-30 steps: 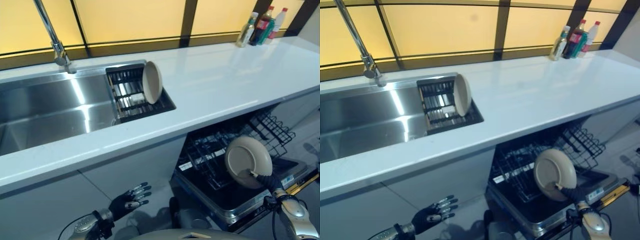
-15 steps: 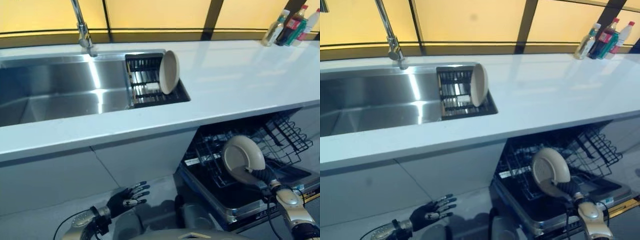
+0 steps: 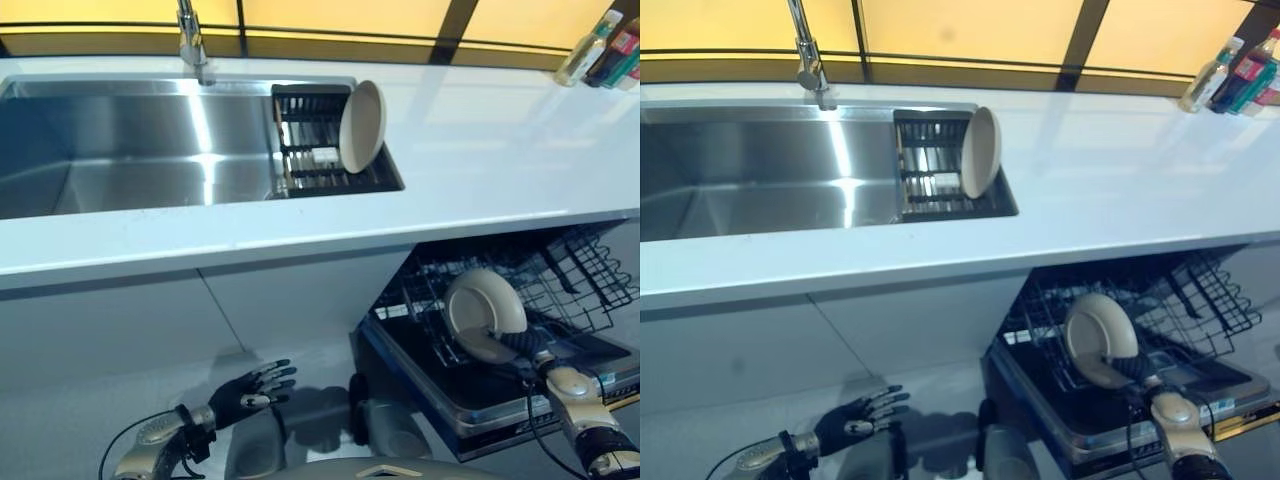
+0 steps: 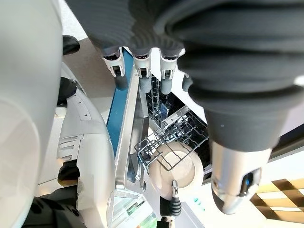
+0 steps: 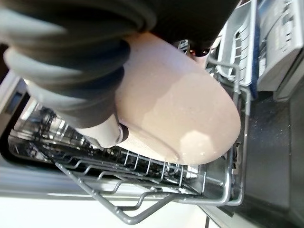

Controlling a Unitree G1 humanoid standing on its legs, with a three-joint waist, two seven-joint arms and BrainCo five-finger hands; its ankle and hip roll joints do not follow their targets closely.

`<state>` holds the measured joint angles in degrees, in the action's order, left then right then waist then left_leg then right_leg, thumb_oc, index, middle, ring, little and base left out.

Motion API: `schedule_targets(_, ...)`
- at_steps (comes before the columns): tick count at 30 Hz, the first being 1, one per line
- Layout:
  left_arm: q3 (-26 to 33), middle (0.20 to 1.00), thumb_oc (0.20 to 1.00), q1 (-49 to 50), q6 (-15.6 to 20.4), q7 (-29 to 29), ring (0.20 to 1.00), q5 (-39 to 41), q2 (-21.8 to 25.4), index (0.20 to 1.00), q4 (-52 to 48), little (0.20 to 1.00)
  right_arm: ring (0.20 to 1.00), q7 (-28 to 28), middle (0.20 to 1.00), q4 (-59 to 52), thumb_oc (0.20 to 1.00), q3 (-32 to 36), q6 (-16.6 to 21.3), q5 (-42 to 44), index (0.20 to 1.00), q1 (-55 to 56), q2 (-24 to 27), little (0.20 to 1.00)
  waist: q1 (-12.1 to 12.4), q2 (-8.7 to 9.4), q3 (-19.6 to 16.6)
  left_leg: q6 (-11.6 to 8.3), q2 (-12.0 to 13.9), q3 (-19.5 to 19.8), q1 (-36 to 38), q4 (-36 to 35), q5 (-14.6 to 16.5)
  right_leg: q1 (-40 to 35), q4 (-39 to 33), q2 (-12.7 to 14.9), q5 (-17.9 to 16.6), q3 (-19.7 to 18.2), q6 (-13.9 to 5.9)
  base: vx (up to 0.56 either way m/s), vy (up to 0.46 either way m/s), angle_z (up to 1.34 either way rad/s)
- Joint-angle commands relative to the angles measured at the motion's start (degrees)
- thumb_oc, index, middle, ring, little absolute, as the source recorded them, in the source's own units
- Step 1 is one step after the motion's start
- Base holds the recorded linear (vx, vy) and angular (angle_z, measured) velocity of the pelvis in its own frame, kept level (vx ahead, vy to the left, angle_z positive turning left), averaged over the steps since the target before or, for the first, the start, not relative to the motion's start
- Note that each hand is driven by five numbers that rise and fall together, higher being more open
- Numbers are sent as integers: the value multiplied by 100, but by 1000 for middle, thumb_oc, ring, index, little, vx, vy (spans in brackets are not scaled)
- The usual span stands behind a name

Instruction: Pick up plates and place into dishwasher.

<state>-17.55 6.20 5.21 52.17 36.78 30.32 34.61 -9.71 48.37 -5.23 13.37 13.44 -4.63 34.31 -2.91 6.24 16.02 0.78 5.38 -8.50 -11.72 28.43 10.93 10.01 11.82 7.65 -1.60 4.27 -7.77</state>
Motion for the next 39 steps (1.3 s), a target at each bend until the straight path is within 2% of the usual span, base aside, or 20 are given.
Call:
schedule_targets(1, -245, 1000, 1000, -80, 13, 172, 1000, 46, 115, 1000, -584, 1000, 200, 26, 200, 222, 200, -45, 92, 96, 200, -687, 299, 200, 165, -195, 63, 298, -63, -104, 270, -308, 291, 218, 336, 333, -661, -182, -401, -13, -7, 6)
schedule_targets(12, -396, 1000, 1000, -261, -43, 176, 1000, 252, 167, 1000, -644, 1000, 200, -31, 200, 1150, 200, 4, -127, 498, 200, -1221, 194, 200, 314, -316, 233, 255, -44, -18, 122, -253, 234, 215, 296, 334, -585, -111, -327, -7, -19, 5)
schedule_targets(28, -602, 1000, 1000, -350, 94, 142, 1000, 393, 82, 1000, -603, 1000, 200, 112, 200, 1571, 200, -17, -371, 371, 200, -1607, 254, 200, 290, -517, 376, 212, -37, -19, 107, -234, 181, 240, 355, 366, -471, -138, -277, -2, 2, 0)
schedule_targets(29, -620, 1000, 1000, -357, 102, 113, 1000, 408, 72, 1000, -618, 1000, 1000, 183, 1000, 1572, 1000, -2, -397, 368, 1000, -1607, 256, 1000, 278, -523, 385, 211, -36, -26, 112, -237, 175, 238, 359, 367, -462, -143, -271, 0, 0, 0)
schedule_targets(39, -668, 1000, 1000, -339, 183, 35, 1000, 464, 15, 1000, -597, 1000, 1000, 533, 1000, 1559, 1000, 168, -504, 257, 1000, -1586, 285, 1000, 221, -536, 374, 210, -33, -73, 196, -302, 182, 211, 342, 358, -435, -186, -263, 0, 0, 0)
